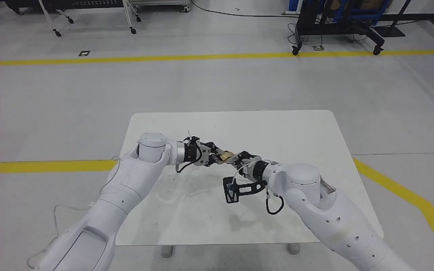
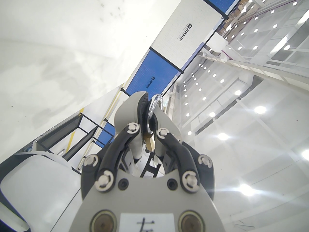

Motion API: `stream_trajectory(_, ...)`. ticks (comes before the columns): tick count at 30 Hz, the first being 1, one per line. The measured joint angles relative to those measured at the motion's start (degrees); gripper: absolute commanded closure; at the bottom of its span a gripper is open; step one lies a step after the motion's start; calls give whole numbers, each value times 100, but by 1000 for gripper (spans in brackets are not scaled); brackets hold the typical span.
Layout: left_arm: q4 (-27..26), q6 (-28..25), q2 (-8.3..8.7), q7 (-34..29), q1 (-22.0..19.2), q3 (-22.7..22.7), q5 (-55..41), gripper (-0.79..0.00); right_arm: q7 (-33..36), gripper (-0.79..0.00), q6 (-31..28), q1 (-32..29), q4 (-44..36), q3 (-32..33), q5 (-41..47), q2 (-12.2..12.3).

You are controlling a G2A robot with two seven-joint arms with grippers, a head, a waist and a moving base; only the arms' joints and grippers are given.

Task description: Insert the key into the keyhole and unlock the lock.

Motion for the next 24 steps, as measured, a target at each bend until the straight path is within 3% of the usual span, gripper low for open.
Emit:
stream_trajectory(11,-120,-620,-7,717,87,-251,-62,0,99,-785,186,-66,-39,191,312,-17)
stream_trajectory(19,-535,-2227,17,1731,333,-511,421,0,51,-785,237,-90,-40,200,355,-20)
stream_trajectory(21,-644,-2582,25,1825,401,-566,523,0,-203,-489,481,-157,-13,261,555,-28)
stream_trajectory(22,-689,-2726,29,1843,433,-579,586,0,-347,-379,606,-181,22,304,663,-31)
stream_trajectory(24,-773,-2981,34,1862,513,-605,682,0,-686,-342,913,-215,134,402,902,-40)
